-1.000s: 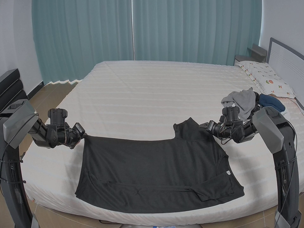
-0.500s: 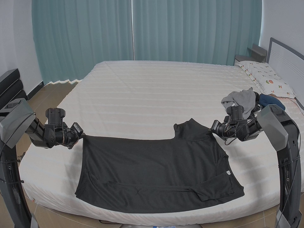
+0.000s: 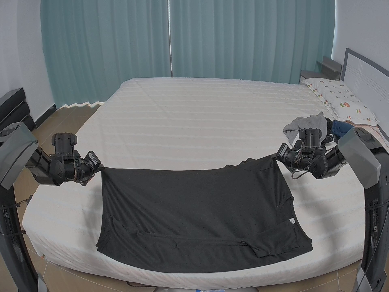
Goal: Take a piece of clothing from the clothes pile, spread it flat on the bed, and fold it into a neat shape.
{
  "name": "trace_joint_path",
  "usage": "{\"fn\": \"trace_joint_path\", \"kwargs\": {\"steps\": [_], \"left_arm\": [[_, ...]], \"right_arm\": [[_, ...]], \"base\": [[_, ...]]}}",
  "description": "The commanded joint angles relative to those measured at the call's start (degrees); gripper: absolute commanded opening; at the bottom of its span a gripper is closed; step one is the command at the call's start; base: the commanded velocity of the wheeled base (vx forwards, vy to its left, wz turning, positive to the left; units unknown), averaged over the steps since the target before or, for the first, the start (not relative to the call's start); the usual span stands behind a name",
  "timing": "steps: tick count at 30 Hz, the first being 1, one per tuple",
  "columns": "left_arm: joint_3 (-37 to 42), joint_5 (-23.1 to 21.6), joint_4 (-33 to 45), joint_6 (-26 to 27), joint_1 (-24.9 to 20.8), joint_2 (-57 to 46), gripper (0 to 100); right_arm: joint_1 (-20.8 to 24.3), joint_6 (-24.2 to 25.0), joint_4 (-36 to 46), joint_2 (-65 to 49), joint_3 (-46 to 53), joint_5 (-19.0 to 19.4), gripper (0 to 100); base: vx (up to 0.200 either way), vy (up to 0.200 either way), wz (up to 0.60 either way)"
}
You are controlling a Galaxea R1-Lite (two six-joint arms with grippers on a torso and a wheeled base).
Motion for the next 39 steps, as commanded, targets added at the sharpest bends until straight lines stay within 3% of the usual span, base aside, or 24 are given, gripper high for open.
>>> {"fn": "trace_joint_path", "kwargs": {"steps": [1, 17, 19, 26, 31, 39], "left_arm": [[0.18, 0.04, 0.14, 1.97, 0.42, -0.35, 0], [3.25, 0.04, 0.84, 7.95, 0.6, -0.96, 0], [4.83, 0.04, 1.72, 9.62, 0.6, -2.63, 0], [9.4, 0.04, 1.9, 13.22, 0.51, -6.24, 0], [13.36, 0.04, 1.81, 16.38, 0.51, -8.08, 0], [20.83, 0.04, 1.72, 20.69, 0.6, -10.81, 0]], "right_arm": [[-1.24, 0.4, -0.38, -3.5, 2.01, 0.49, 0], [-2.03, -0.22, 0.67, -8.33, 8.69, 3.83, 0], [-2.47, -1.54, 0.76, -10.09, 11.68, 5.77, 0], [-3.78, -6.28, 1.73, -13.43, 18.54, 6.29, 0], [-4.22, -8.83, 1.64, -16.59, 25.04, 8.67, 0], [-4.84, -13.05, 1.64, -19.58, 33.39, 8.93, 0]], "base": [[0.0, 0.0, 0.0], [0.0, 0.0, 0.0], [0.0, 0.0, 0.0], [0.0, 0.0, 0.0], [0.0, 0.0, 0.0], [0.0, 0.0, 0.0]]}}
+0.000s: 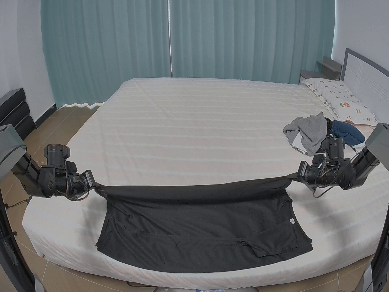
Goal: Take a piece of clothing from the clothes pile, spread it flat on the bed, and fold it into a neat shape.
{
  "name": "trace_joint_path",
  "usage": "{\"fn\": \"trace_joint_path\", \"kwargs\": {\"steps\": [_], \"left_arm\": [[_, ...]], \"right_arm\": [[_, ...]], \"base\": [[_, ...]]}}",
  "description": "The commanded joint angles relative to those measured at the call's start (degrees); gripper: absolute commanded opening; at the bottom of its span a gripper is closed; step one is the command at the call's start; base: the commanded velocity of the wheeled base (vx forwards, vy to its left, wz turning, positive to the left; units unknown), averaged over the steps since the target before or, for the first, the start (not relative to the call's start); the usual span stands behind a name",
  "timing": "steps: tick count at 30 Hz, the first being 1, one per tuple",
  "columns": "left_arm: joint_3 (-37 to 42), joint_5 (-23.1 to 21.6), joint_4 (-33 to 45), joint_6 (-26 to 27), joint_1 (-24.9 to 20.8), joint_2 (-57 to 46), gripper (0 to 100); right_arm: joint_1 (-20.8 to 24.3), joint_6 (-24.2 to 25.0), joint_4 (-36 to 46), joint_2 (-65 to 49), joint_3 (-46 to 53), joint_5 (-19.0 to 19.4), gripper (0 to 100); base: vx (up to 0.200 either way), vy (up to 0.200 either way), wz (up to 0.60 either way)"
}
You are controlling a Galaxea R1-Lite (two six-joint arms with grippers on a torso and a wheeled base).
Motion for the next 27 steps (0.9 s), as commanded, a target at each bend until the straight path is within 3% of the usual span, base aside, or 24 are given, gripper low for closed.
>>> {"fn": "trace_joint_path", "kwargs": {"steps": [1, 7, 24, 25, 27], "left_arm": [[5.8, -0.01, -0.2, 2.43, 0.07, -2.38, 0], [10.11, -0.01, -0.64, 4.1, -0.1, -1.94, 0], [13.71, -0.45, -0.47, 6.39, -0.63, 0.96, 0], [13.71, -0.45, -0.47, 6.39, -0.81, 0.87, 0], [13.98, -0.54, -0.2, 6.39, -1.07, 0.52, 0]], "right_arm": [[-0.44, -2.98, -0.01, -3.01, 6.49, 0.19, 0], [-0.61, -8.34, -0.01, -0.99, 10.97, 0.28, 0], [-0.61, -13.18, -0.09, 4.54, 12.64, 0.01, 0], [-0.61, -13.18, -0.18, 4.54, 12.64, 0.01, 100], [-0.61, -12.74, -0.27, 4.02, 12.29, 0.28, 100]], "base": [[0.0, 0.0, 0.0], [0.0, 0.0, 0.0], [0.0, 0.0, 0.0], [0.0, 0.0, 0.0], [0.0, 0.0, 0.0]]}}
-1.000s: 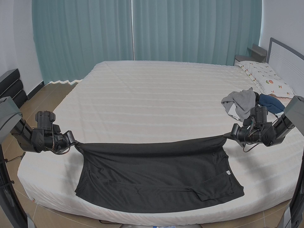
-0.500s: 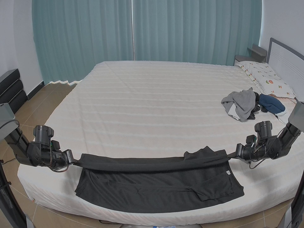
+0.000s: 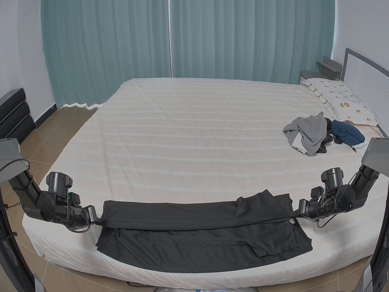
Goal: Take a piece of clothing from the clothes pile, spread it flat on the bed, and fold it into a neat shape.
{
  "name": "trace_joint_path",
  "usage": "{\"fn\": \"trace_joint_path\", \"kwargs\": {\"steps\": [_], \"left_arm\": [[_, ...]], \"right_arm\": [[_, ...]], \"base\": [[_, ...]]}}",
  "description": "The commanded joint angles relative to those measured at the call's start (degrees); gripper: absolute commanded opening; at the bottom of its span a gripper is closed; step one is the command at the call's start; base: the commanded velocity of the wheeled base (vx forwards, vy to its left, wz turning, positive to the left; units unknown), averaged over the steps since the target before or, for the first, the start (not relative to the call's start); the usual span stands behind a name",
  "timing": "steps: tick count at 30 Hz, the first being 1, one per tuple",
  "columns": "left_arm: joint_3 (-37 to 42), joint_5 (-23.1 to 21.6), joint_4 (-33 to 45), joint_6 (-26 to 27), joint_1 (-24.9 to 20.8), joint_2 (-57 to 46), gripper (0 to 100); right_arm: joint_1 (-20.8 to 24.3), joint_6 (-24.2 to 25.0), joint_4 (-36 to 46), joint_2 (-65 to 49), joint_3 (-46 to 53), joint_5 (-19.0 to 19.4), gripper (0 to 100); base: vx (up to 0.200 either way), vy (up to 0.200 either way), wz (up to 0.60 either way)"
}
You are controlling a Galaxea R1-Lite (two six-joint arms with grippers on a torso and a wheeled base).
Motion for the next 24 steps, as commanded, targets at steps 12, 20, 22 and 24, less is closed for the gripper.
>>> {"fn": "trace_joint_path", "kwargs": {"steps": [12, 20, 22, 24], "left_arm": [[1.51, 0.08, -0.05, -0.59, -2.17, -1.58, 100], [-0.33, -0.01, -0.49, -7.0, -1.9, -3.6, 100], [-1.21, -0.01, -0.49, -8.67, -1.82, -3.68, 100], [-4.11, 0.08, -0.23, -12.89, -1.99, -3.24, 100]], "right_arm": [[-0.33, 4.89, -0.43, -4.16, -0.81, 1.66, 100], [0.55, 13.5, 0.01, -6.97, -0.89, 1.57, 100], [0.46, 13.85, 0.1, -7.06, -0.98, 1.66, 100], [0.46, 15.61, -0.34, -6.8, -1.07, 1.66, 100]], "base": [[0.0, 0.0, 0.0], [0.0, 0.0, 0.0], [0.0, 0.0, 0.0], [0.0, 0.0, 0.0]]}}
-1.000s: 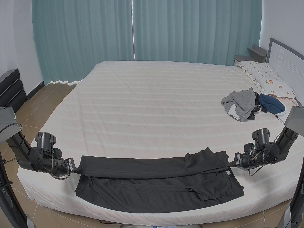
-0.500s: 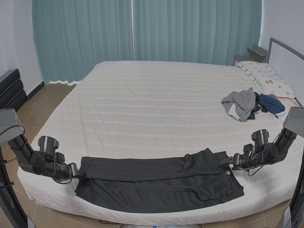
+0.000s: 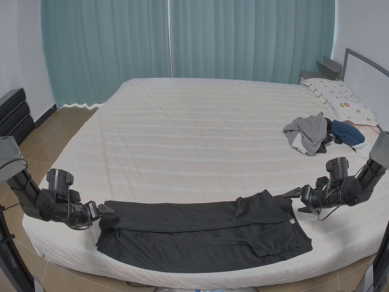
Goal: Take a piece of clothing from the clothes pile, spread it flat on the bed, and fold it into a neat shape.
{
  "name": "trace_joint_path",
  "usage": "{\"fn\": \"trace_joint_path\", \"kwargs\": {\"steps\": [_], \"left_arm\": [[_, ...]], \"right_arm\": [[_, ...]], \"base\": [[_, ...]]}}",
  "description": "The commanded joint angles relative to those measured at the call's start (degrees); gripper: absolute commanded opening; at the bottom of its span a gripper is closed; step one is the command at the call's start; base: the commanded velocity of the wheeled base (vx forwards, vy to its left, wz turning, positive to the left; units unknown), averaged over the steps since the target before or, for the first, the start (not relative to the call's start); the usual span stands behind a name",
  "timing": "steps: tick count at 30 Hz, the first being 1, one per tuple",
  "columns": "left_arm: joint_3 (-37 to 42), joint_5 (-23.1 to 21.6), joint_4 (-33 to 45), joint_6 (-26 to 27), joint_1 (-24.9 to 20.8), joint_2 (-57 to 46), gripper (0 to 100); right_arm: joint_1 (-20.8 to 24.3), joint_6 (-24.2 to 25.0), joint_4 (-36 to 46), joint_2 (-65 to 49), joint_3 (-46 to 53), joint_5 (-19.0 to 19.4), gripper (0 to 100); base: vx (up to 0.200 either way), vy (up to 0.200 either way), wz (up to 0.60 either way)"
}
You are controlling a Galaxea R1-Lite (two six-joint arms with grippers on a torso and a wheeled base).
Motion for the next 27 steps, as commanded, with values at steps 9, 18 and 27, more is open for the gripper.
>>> {"fn": "trace_joint_path", "kwargs": {"steps": [9, 18, 27], "left_arm": [[-11.33, 0.32, 0.28, -8.86, -0.9, 7.22, 100], [-14.94, 0.49, 0.1, -8.95, -1.16, 12.14, 0], [-15.29, 1.37, -0.16, -12.64, -0.81, 11.88, 0]], "right_arm": [[-0.25, 9.23, -0.45, 1.76, -3.16, 2.15, 100], [-0.51, 8.79, -0.45, 2.55, -3.16, 2.15, 100], [-0.16, 8.79, -1.24, 4.49, -4.56, 1.53, 100]], "base": [[0.0, 0.0, 0.0], [0.0, 0.0, 0.0], [0.0, 0.0, 0.0]]}}
